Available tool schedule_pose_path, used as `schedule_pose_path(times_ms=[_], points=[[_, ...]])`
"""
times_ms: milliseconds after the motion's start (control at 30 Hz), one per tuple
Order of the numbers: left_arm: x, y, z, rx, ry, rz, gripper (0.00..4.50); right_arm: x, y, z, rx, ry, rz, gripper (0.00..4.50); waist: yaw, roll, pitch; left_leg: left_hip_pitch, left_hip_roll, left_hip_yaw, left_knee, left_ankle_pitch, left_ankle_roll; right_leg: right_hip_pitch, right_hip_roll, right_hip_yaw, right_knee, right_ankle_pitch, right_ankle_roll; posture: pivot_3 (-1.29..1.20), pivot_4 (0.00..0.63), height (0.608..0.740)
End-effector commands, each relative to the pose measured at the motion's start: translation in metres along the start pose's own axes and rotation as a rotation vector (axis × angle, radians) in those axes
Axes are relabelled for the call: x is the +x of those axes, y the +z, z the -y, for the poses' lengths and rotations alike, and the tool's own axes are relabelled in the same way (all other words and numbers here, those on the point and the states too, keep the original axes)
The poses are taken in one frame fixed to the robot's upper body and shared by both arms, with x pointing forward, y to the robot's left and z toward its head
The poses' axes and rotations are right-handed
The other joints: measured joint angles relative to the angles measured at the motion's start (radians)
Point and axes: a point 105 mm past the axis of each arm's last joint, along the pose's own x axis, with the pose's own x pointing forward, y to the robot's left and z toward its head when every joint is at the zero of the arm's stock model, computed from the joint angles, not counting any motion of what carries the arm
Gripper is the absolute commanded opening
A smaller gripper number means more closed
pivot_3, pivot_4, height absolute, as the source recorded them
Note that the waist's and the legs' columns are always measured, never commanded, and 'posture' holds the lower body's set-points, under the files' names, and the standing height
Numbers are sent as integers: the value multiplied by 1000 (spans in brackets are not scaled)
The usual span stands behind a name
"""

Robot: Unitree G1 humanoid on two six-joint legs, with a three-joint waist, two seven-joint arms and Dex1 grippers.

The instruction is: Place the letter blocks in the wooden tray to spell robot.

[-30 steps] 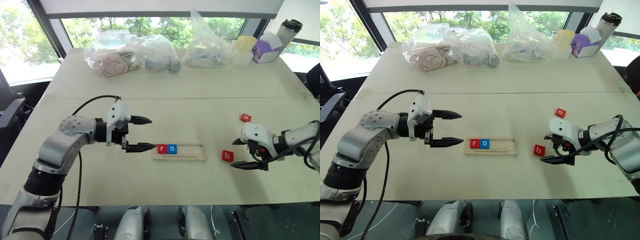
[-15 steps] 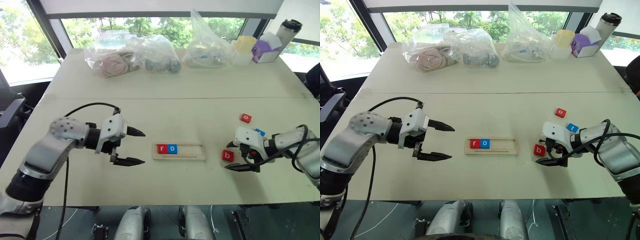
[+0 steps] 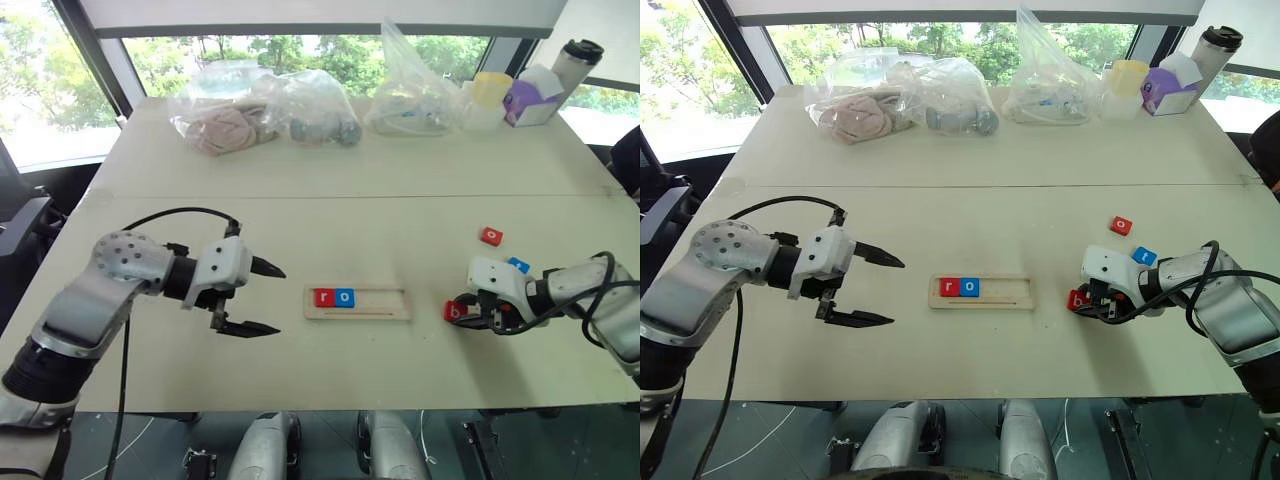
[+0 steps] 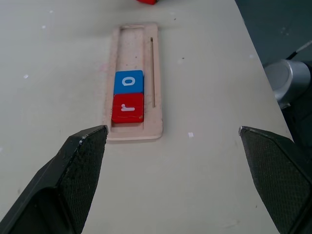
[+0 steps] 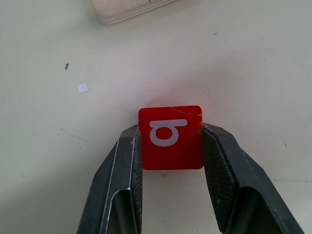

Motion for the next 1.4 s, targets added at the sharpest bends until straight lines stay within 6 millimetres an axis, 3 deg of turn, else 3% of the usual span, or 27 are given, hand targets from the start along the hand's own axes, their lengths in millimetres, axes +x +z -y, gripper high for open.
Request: schedule_pose_path(times_ms=[33,267,400,667,1100,1400], points=[[-5,8,-3,35,23,6,4500,-7,8,4,-36,-34,8,1132,0,0,0,0,0,0,0,0,0,0,0,0,0,0,0,0,150,740],[-4,11,-6,37,32,15,4500,-12,82,6,-182,3,173,1132,-7,0,0,2,0,0,1,0,-1,0,2,1,4,1,1,0,150,740],[-3,12,-7,39,40,22,4500,3,111,-5,-274,114,202,1132,-2,-1,0,5,0,-1,1,1,-1,0,1,1,11,1,2,0,150,740],[-4,13,-3,20,77,24,4500,40,120,-10,-323,205,172,1132,-5,-1,0,5,0,0,1,1,-2,0,1,1,12,1,2,0,150,740],[-4,13,0,0,98,25,4500,54,136,-11,-302,246,197,1132,-5,-1,0,6,0,0,1,2,-3,0,1,1,14,1,2,0,150,740],[-3,13,-1,-1,104,31,4500,58,133,-13,-321,252,176,1132,-5,-1,0,6,0,0,1,2,-3,0,1,1,14,1,2,0,150,740]])
